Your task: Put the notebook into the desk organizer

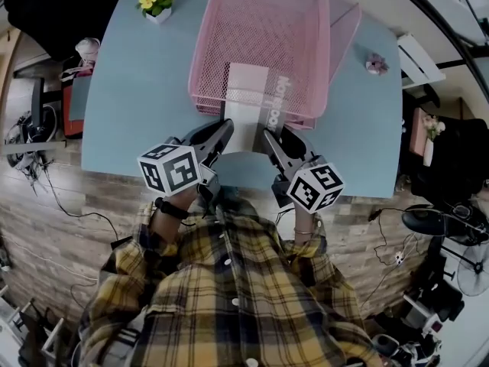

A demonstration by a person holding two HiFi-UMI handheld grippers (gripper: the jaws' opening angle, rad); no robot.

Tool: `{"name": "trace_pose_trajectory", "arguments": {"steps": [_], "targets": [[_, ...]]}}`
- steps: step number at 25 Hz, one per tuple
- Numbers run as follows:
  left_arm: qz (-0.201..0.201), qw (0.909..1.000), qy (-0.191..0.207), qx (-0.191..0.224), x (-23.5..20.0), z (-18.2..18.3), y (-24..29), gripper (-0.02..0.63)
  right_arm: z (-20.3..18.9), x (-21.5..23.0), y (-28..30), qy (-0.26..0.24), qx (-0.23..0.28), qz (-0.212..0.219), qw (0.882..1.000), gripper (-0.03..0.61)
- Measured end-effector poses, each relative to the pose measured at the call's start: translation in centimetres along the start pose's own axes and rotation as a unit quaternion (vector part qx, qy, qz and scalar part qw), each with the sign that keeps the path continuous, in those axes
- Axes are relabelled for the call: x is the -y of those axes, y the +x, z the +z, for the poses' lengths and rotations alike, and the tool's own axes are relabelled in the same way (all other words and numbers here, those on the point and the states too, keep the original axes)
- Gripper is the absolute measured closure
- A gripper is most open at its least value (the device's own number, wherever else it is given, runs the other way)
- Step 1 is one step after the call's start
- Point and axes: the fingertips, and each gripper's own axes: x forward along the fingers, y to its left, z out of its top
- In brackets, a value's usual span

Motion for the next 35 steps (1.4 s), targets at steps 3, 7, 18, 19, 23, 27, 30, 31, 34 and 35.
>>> {"name": "trace_pose_trajectory", "arguments": {"steps": [3, 7, 18, 19, 23, 27, 30, 31, 34, 35], "targets": [[-0.002, 1.0000, -0.003, 0.003, 0.0, 0.4, 0.1, 0.609, 0.2, -0.2, -0.2, -0.016, 0.003, 0.004, 1.000, 0.412], [-0.006, 0.9999, -0.006, 0.006, 0.0, 0.9, 0.3, 0.609, 0.2, -0.9, -0.7, -0.065, 0.004, 0.006, 0.998, 0.335], [-0.016, 0.9997, -0.021, 0.003, 0.3, 1.7, 1.0, 0.607, -0.9, -2.2, -1.1, -0.226, -0.018, -0.024, 0.974, 0.247], [-0.017, 0.9996, -0.023, 0.004, 0.3, 1.8, 1.1, 0.607, -1.0, -2.2, -1.0, -0.241, -0.023, -0.028, 0.970, 0.245], [-0.019, 0.9994, -0.027, 0.008, 0.2, 2.0, 1.1, 0.606, -1.0, -2.4, -0.7, -0.257, -0.020, -0.031, 0.966, 0.239], [-0.022, 0.9992, -0.032, 0.010, 0.2, 2.0, 1.1, 0.607, -1.3, -2.6, -0.5, -0.289, -0.030, -0.045, 0.956, 0.218], [-0.026, 0.9990, -0.035, 0.010, 0.3, 2.0, 1.1, 0.606, -1.4, -2.6, -0.4, -0.305, -0.028, -0.057, 0.950, 0.215], [-0.027, 0.9990, -0.035, 0.011, 0.4, 2.0, 1.0, 0.604, -1.3, -2.5, -0.3, -0.311, -0.026, -0.061, 0.948, 0.215], [-0.021, 0.9995, -0.016, 0.017, 0.5, 2.4, 0.9, 0.598, -0.9, -2.6, -0.1, -0.326, -0.017, -0.069, 0.943, 0.215], [-0.015, 0.9997, -0.004, 0.017, 0.5, 2.5, 0.9, 0.593, -0.8, -2.7, -0.1, -0.327, -0.014, -0.071, 0.942, 0.215]]}}
